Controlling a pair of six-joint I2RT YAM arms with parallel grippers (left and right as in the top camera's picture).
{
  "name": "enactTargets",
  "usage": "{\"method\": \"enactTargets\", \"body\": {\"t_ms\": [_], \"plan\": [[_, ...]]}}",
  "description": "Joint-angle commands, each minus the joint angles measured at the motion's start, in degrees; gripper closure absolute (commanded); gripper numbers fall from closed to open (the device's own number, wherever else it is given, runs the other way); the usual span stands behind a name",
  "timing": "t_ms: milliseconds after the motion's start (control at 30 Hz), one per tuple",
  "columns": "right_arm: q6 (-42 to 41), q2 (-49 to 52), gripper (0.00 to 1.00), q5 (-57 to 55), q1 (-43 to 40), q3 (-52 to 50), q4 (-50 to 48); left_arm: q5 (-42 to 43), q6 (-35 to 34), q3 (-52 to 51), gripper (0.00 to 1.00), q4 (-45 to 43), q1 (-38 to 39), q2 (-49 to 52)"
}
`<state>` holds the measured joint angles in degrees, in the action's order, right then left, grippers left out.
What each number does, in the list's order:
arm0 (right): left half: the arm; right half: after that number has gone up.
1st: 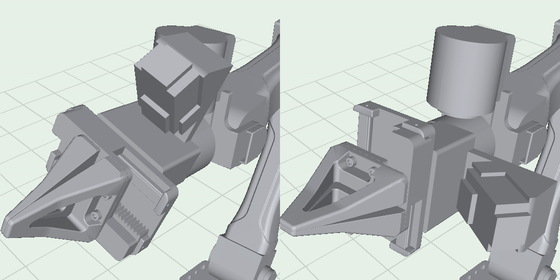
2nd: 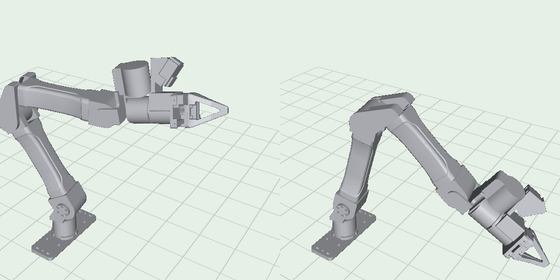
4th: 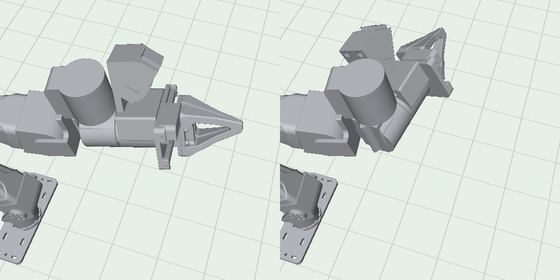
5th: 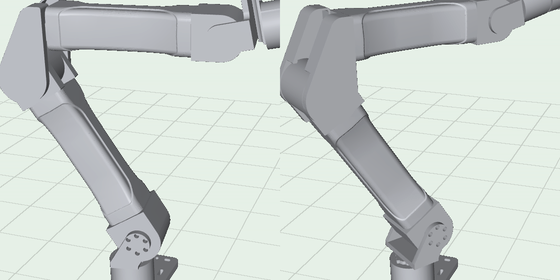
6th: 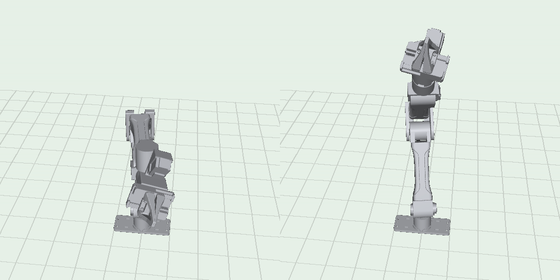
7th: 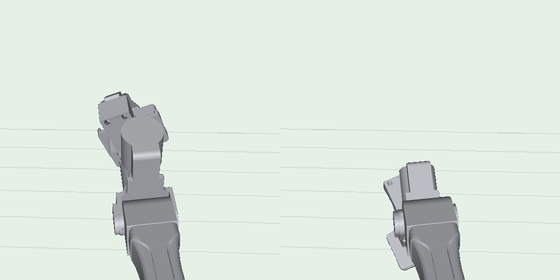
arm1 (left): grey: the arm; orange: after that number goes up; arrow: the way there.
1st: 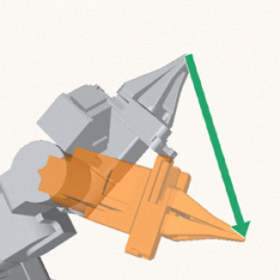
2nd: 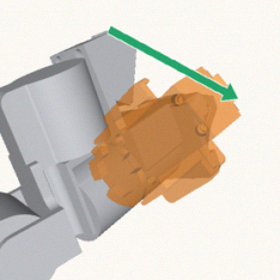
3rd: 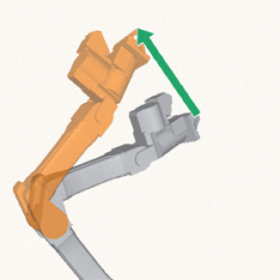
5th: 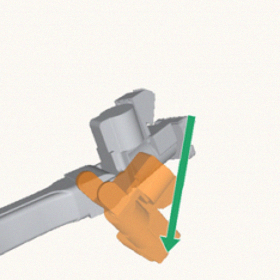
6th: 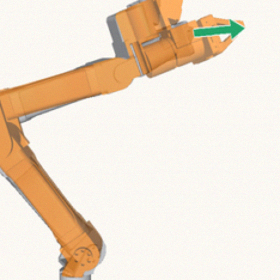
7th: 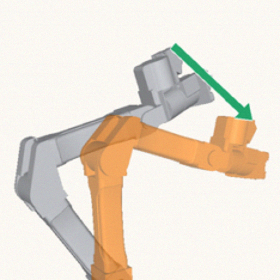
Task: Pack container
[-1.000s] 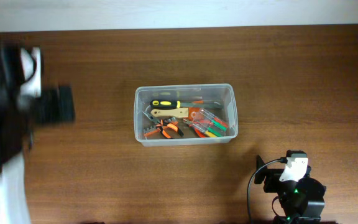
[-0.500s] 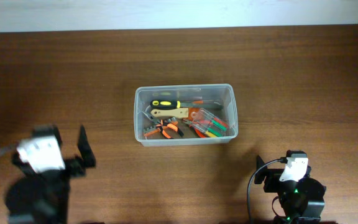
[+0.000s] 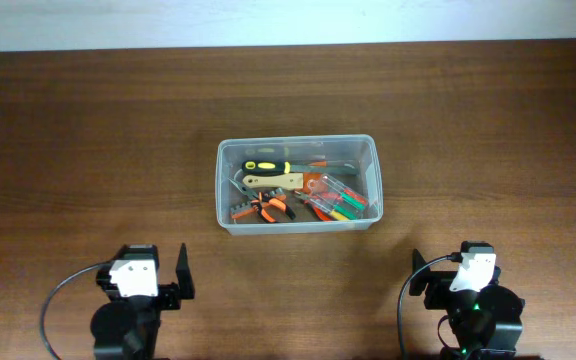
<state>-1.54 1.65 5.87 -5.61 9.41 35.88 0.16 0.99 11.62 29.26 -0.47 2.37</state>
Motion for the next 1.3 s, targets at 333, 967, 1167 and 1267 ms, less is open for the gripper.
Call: {"method": "enactTargets", "body": {"t_ms": [333,967,1167,1267], "plan": [[-0.68,-0.55,0.02,-0.52,-0.37,-0.35,-0.11,1.16,-0.15,-3.89,0.01,-2.56,2.62,-1.51],[-0.68,-0.55,0.01,-0.52,-0.37,-0.35,-0.13,1.16,-0.15,-3.89,0.01,-2.49,2.62,-1.49],[-0.68,-0.55,0.01,-0.52,-0.37,-0.35,-0.13,1.16,-0.15,-3.89,0.01,-2.49,2.62,-1.49],[-0.68,-0.55,0.01,-0.52,-0.37,-0.35,-0.13,1.16,-0.15,-3.89,0.01,-2.49,2.62,-1.49]]}}
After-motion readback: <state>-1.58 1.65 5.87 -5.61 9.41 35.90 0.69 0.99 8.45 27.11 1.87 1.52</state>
